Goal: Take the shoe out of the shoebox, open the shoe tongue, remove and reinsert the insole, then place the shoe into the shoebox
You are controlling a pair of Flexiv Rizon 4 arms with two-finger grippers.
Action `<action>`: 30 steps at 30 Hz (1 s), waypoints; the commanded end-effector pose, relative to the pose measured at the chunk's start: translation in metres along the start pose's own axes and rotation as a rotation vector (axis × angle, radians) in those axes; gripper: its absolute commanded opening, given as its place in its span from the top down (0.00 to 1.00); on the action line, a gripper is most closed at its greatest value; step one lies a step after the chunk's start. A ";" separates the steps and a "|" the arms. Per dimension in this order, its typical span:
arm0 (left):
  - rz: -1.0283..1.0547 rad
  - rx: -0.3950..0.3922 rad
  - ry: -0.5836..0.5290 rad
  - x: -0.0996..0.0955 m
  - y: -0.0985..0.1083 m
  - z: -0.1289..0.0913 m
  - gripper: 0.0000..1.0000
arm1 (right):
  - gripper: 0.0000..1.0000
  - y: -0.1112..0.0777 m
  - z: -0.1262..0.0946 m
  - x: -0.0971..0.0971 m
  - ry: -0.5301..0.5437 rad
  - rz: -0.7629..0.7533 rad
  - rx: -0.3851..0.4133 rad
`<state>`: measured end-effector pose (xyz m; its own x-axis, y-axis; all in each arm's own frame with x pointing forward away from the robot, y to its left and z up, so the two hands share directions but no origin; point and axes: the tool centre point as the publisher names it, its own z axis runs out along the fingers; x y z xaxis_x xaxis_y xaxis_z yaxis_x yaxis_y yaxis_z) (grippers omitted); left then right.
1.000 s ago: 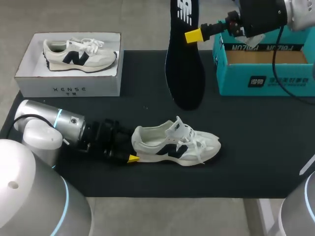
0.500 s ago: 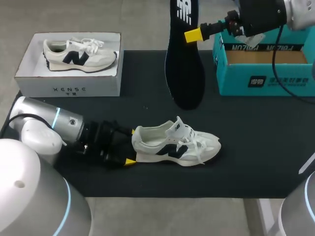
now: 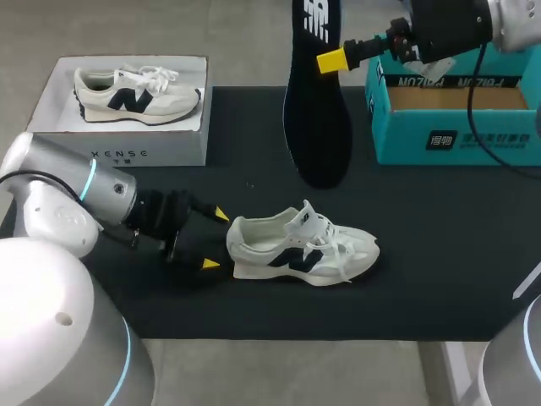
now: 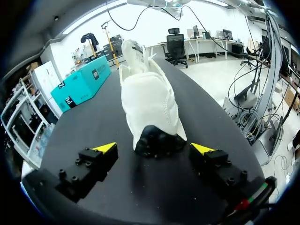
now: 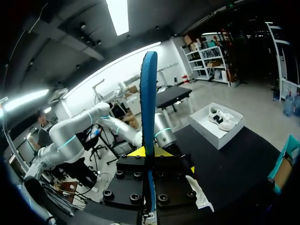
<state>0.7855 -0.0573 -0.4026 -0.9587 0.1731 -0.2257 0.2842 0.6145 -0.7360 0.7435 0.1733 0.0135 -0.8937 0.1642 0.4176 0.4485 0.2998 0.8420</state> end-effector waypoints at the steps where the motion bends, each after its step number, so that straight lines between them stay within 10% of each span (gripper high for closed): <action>1: 0.034 -0.183 0.065 0.004 -0.028 -0.031 0.00 | 1.00 0.001 0.002 -0.001 -0.001 0.001 0.002; 9: 0.066 -0.353 0.115 0.019 -0.055 -0.032 0.00 | 1.00 0.001 0.002 -0.001 -0.001 0.001 0.002; 30: 0.007 -0.474 0.111 0.018 -0.053 -0.045 0.00 | 1.00 0.001 0.002 -0.001 -0.001 0.001 0.002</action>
<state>0.7535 -0.0460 -0.3416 -0.9582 0.2485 -0.1415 0.2851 0.8691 -0.4042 0.7436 0.1733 0.0135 -0.8937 0.1643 0.4176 0.4485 0.2999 0.8419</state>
